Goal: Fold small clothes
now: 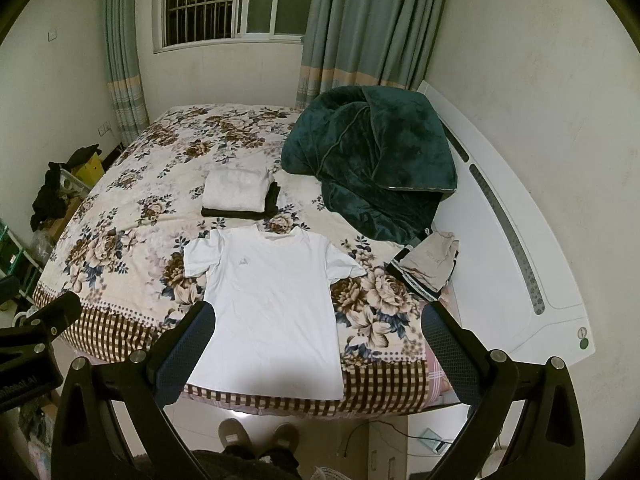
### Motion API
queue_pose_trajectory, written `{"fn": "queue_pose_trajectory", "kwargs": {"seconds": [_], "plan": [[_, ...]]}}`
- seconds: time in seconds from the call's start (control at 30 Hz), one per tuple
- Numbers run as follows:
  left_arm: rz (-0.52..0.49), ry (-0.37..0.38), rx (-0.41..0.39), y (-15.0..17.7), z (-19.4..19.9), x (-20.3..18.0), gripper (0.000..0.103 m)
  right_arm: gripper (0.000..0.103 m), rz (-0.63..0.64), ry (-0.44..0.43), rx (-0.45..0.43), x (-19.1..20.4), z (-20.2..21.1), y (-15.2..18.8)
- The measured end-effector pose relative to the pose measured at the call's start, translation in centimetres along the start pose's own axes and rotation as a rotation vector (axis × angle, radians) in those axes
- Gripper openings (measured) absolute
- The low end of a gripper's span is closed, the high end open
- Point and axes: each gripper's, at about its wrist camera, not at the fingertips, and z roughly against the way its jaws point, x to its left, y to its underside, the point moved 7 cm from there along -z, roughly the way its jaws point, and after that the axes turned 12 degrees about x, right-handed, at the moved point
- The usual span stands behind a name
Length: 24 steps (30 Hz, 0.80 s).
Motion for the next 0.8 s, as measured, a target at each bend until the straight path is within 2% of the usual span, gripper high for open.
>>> {"fn": "queue_pose_trajectory", "kwargs": {"seconds": [0.27,0.37,0.47,0.6,0.67,0.8], "plan": [[0.0,0.002,-0.003,0.4,-0.1,0.0,0.103,0.103,-0.001,0.0,0.0,0.1,-0.1,0.4],[0.003,-0.002,-0.008,-0.7,-0.2,0.0,0.103,0.103,-0.009,-0.003,0.011,0.2,-0.6,0.2],[0.017,-0.04,-0.035,-3.0,-1.8,0.3,0.103,0.103,-0.047,-0.008,0.036,0.0,-2.8,-0.8],[0.019,-0.115,-0.046,-6.5,-7.8,1.5,0.103,0.103,-0.156,0.007,0.083,-2.3,-9.6,-2.2],[0.02,-0.157,-0.031,-8.4,-12.3,1.7,0.103,0.103,-0.219,0.016,0.1,-3.6,-14.1,-2.7],[0.039,-0.203,0.075,-11.5,-22.1,1.7,0.103,0.103,-0.314,0.043,0.177,-6.9,-25.0,-3.8]]}}
